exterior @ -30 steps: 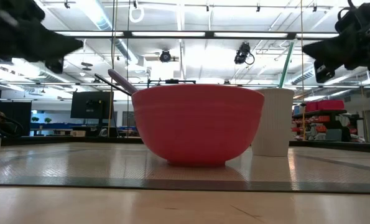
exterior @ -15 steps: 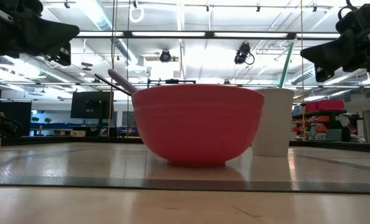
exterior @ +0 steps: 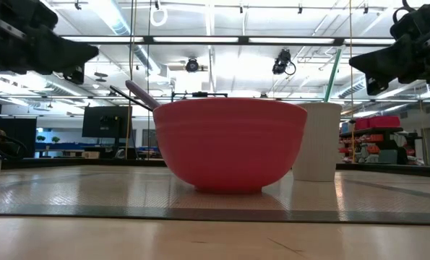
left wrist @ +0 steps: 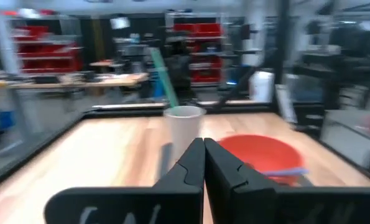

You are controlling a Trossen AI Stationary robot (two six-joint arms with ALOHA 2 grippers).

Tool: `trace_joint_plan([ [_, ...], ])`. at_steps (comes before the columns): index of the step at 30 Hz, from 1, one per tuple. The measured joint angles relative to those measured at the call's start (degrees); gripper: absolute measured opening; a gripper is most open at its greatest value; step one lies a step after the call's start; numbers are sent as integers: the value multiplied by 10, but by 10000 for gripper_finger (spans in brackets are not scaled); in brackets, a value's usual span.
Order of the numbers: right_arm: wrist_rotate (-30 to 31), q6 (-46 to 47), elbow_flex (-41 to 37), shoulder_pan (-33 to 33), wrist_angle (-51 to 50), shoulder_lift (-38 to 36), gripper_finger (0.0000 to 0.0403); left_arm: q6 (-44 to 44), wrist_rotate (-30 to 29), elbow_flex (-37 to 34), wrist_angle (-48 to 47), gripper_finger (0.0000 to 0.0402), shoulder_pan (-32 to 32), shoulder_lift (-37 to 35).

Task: Pick & Place Utensil
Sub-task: Return to Home Position

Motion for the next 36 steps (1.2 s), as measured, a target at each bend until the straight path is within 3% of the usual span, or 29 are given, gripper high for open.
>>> trace_joint_plan([
  [4,0,0,0,0,0,0,13,-14,-60,0,-13,9,3,0],
  [15,0,0,0,0,0,0,13,-15,-35,0,-11,5,3,0],
  [24,0,0,0,0,0,0,13,4,-56,0,-11,21,3,0],
  [36,0,0,0,0,0,0,13,0,-50,0,-12,8,3,0],
])
